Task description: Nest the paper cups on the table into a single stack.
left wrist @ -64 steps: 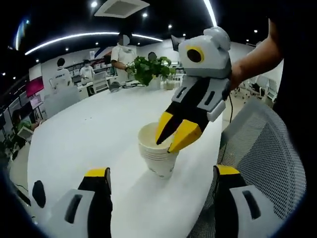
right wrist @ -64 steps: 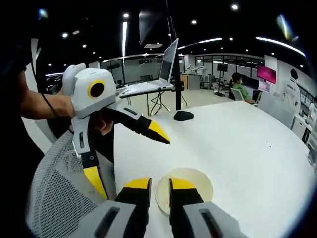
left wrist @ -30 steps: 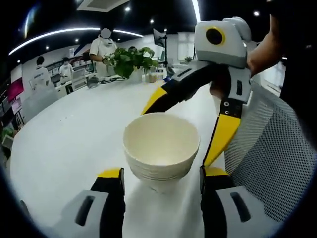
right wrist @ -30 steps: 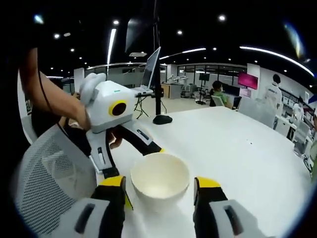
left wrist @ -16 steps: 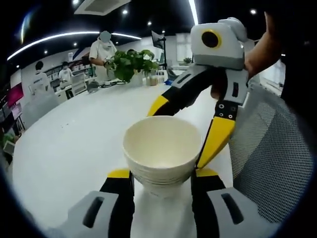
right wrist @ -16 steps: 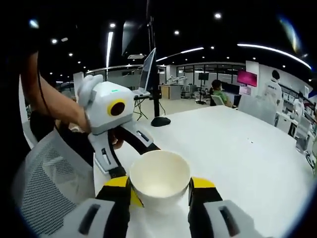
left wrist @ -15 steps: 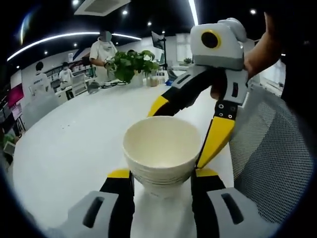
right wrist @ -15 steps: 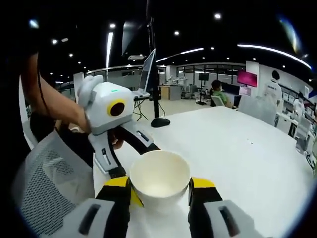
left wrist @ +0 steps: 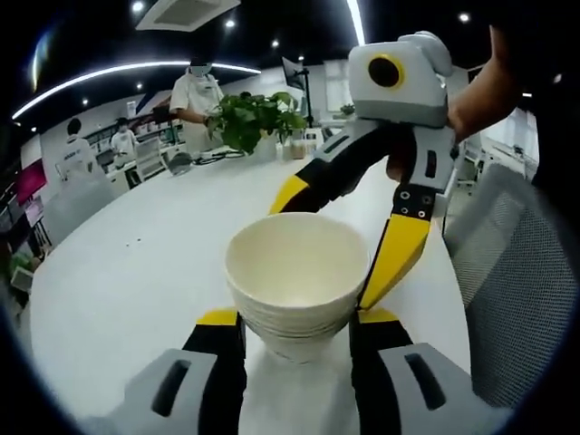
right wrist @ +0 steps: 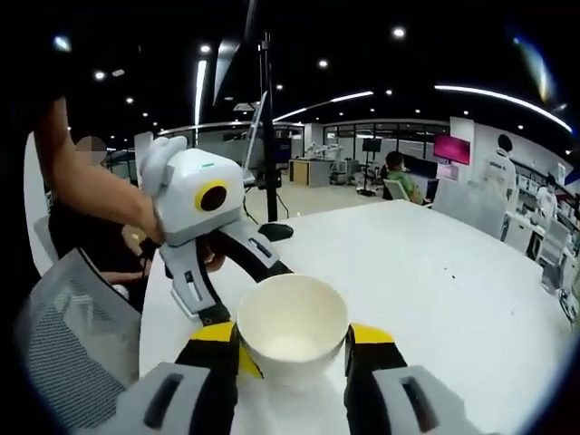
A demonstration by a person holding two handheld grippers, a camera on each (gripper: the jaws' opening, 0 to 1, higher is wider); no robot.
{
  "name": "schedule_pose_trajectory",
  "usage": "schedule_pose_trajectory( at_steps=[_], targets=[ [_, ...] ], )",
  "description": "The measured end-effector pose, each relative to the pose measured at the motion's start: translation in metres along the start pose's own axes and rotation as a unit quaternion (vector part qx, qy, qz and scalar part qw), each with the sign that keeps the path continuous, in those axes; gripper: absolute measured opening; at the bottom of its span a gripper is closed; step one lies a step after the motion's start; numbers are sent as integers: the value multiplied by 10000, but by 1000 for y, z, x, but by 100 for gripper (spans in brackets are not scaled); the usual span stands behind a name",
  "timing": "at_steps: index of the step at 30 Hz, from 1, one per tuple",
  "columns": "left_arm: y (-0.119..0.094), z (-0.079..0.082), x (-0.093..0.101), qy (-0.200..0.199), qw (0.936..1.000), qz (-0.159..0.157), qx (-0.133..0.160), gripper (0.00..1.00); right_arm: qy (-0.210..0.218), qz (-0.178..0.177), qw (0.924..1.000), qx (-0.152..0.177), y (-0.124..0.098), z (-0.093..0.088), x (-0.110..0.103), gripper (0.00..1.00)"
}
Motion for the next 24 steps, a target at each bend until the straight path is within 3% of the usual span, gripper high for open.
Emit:
schedule_pose_trajectory(
  at_steps=[11,21,24],
  targets=[
    [18,-4,-29,-190,9998,-16,-67,44,30,-55,9999,-104,16,3,29,46],
    [20,-5,-24,-291,9995,-20,-114,44,70,44,9997,-217,21,-2,32,48],
    [18,-4,-23,-280,9996,34,-98,47,9,53,9998,-203,16,-1,31,53]
  ],
)
Point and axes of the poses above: the point that each gripper's makers call its tool centre point, and the gripper's own axes: y roughly forward along the fingers, x roughly to its right, z roughly out of its top, the point moved 5 cm from there along -y, roughly backward along the fingers, and after that the axes turned 7 degrees about z, right-handed, at the moved point
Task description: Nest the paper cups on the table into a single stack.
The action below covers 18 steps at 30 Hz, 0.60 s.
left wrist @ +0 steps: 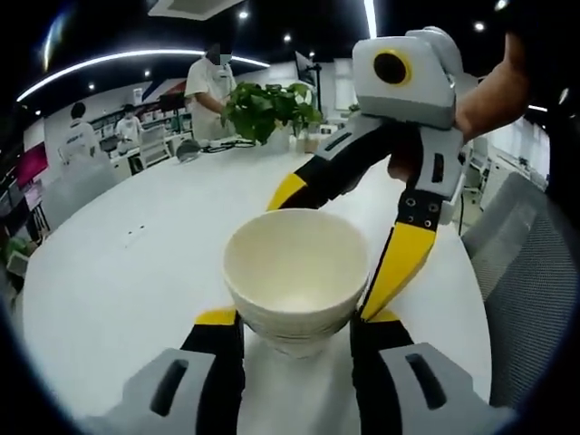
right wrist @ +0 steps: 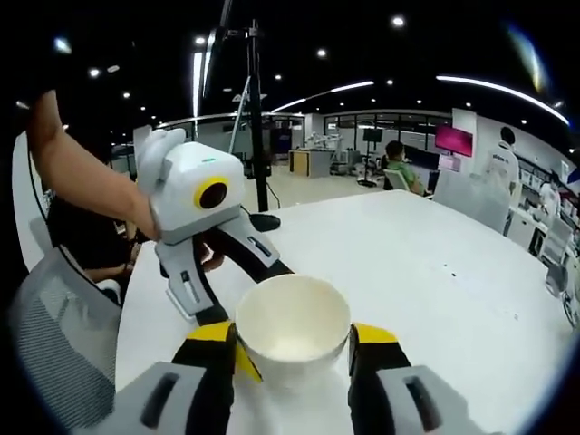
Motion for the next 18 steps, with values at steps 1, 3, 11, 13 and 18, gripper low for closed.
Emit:
schedule_pose_trajectory(
  at_steps=[1,3,11,13,18],
  targets=[
    [-1,1,1,-31,10000,23,18,50,-3,-2,10000,12,-1,0,0,54],
    [-5,2,2,-89,9998,127,101,56,-12,-24,10000,20,-5,1,-2,58],
    [-28,4,15,-308,9986,334,261,67,30,-351,9993,93,-33,-4,-12,69],
    [-35,6,20,-379,9981,360,316,70,71,-438,9989,170,-40,-5,-16,72],
    [-61,11,34,-634,9939,665,610,78,140,-647,9974,297,-63,-14,-39,81]
  ],
)
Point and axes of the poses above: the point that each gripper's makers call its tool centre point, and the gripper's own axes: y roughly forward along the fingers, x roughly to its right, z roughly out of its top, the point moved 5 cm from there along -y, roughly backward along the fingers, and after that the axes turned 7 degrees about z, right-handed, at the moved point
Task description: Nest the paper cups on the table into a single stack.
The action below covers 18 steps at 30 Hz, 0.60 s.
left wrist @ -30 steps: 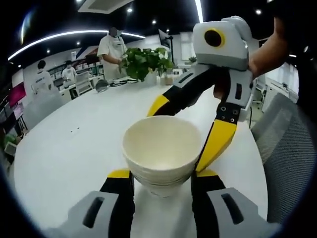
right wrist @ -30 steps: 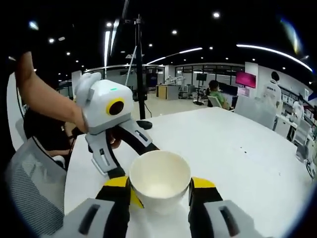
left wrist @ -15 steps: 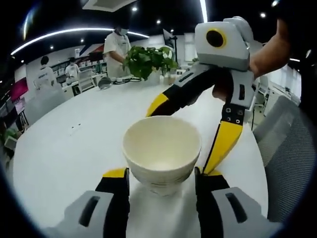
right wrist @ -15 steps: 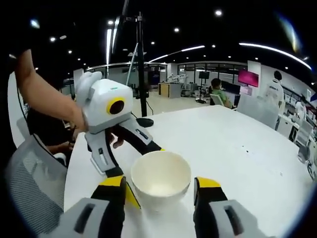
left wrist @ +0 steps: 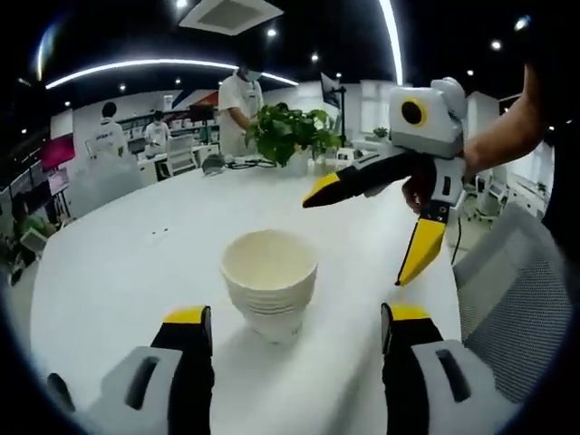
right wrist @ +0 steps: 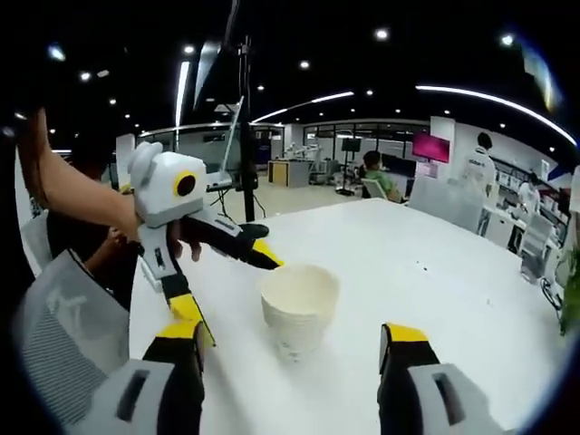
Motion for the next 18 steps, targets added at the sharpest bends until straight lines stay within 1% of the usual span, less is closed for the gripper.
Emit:
schedule_pose_trajectory(
  at_steps=[2,4,7,11,15,18],
  targets=[
    [-10,0,4,-80,9999,105,105,81,4,-90,10000,9,-8,-4,-5,83],
    [-16,-1,6,-103,9998,136,115,85,32,-156,9999,-17,-17,-11,-12,85],
    [-28,-2,12,-132,9995,219,185,88,50,-250,9997,-20,-31,-19,-22,88],
    [-42,-2,19,-167,9988,312,324,92,77,-340,9994,-48,-44,-28,-29,91],
    [-54,-9,29,-162,9985,368,367,95,41,-492,9988,-59,-63,-39,-36,94],
    [-64,-14,35,-182,9982,423,386,99,145,-490,9987,-23,-75,-47,-41,97]
  ],
)
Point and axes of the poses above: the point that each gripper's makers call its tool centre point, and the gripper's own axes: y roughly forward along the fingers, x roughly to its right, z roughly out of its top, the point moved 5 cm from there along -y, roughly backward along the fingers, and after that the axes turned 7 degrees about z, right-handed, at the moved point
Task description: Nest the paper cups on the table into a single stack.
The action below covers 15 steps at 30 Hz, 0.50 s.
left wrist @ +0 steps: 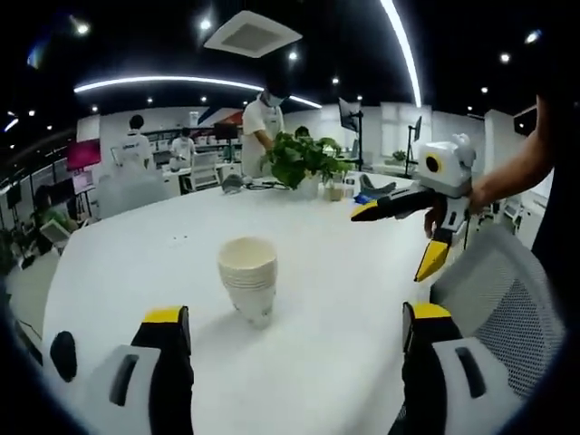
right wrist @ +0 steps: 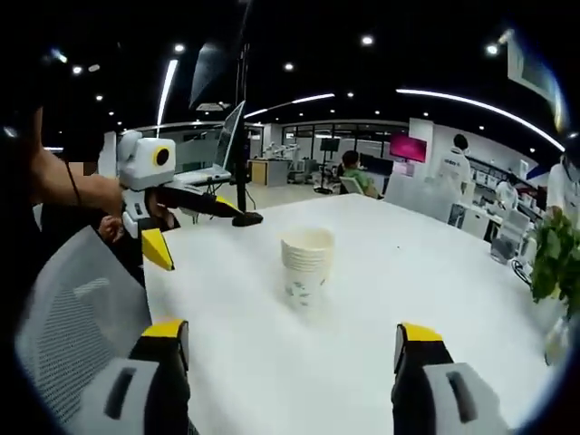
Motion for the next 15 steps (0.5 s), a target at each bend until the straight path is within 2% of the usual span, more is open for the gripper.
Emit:
schedule_pose_trajectory(
  at_steps=[7,13,15],
  targets=[
    [-21,1,12,72,9998,184,73,99,121,-151,9998,82,-21,-8,-11,100],
    [-30,-2,19,66,9997,212,62,99,183,-279,9993,154,-23,-15,-15,100],
    [-33,-5,21,96,9996,249,39,99,75,-308,9994,115,-22,-15,-14,100]
  ],
)
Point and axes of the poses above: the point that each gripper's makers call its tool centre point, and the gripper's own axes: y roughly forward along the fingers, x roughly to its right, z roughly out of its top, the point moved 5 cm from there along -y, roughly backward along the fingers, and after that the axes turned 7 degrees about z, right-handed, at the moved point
